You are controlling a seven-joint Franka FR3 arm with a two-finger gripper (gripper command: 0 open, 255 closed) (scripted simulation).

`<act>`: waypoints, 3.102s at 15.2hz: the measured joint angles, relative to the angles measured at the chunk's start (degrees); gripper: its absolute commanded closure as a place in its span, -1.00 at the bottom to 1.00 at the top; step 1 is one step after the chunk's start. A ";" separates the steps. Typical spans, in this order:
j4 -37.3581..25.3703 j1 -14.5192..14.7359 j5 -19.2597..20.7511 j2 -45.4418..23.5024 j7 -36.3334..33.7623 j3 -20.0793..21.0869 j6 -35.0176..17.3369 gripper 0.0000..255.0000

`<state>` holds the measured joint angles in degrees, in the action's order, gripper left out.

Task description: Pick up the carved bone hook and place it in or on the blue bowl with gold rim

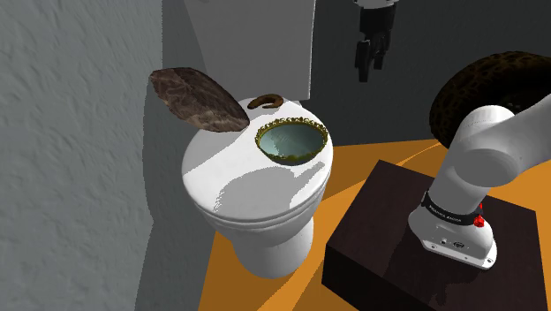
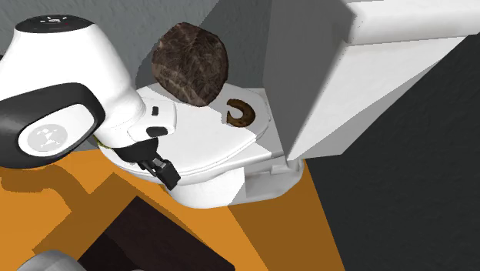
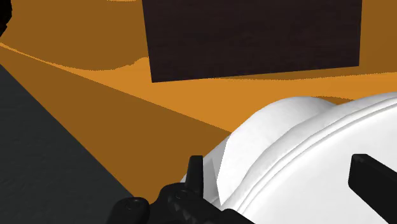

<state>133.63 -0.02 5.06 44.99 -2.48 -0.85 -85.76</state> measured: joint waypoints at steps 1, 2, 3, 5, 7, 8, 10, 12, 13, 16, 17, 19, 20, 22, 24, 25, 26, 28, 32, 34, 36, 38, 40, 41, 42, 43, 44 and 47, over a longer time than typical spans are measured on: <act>0.00 0.00 0.00 0.00 0.00 0.00 0.00 -1.00; -0.18 -0.02 0.00 -0.82 -0.10 -0.03 -0.69 -1.00; -0.62 -0.01 -0.10 -2.55 -0.39 0.04 -2.03 -1.00; -1.76 -0.19 0.08 -5.94 -0.45 -0.30 -4.52 -1.00; -3.43 -0.18 -0.08 -9.94 -1.05 -0.20 -7.08 -1.00; -3.55 -0.20 -0.13 -11.43 -1.31 -0.20 -8.56 -1.00; -6.05 -0.24 -0.21 -15.83 -1.73 -0.22 -10.78 -1.00; -8.06 -0.32 -0.23 -20.43 -2.13 -0.30 -13.57 -1.00; -9.91 -0.25 -0.36 -23.09 -2.52 -0.17 -14.49 -1.00; -13.37 -0.37 -0.46 -28.74 -2.99 -0.28 -17.09 -1.00; -14.49 -0.41 -0.46 -30.65 -3.10 -0.33 -17.99 -1.00; -17.88 -0.57 -0.51 -35.21 -3.18 -0.53 -19.46 -1.00; -19.48 -0.56 -0.57 -37.25 -3.40 -0.52 -20.02 -1.00; -22.83 -0.74 -0.67 -41.14 -3.39 -0.71 -20.82 -1.00; -26.73 -0.60 -0.81 -45.47 -4.02 -0.56 -21.55 -1.00; -29.07 -0.49 -0.89 -47.80 -4.41 -0.45 -21.61 -1.00; -31.72 -0.60 -0.97 -50.46 -4.36 -0.55 -21.79 -1.00; -36.42 -0.76 -1.15 -54.98 -4.41 -0.68 -21.86 -1.00; -43.00 -0.98 -1.39 -61.45 -4.53 -0.81 -22.08 -1.00; -42.40 -1.09 -1.41 -62.12 -4.46 -0.86 -23.38 -1.00; -41.62 -1.09 -1.39 -62.57 -4.56 -0.86 -24.63 -1.00; -40.55 -1.15 -1.38 -62.82 -4.55 -0.89 -25.94 -1.00; -40.23 -1.17 -1.37 -62.92 -4.56 -0.90 -26.37 -1.00; -40.15 -1.17 -1.37 -62.92 -4.56 -0.90 -26.46 -1.00; -40.13 -1.18 -1.37 -62.92 -4.55 -0.91 -26.50 -1.00; -40.10 -1.19 -1.37 -62.92 -4.54 -0.91 -26.53 -1.00; -40.09 -1.19 -1.37 -62.92 -4.54 -0.91 -26.54 -1.00; -40.09 -1.19 -1.38 -62.92 -4.54 -0.91 -26.54 1.00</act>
<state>93.54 -1.21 3.68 -17.93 -7.02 -1.76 -112.30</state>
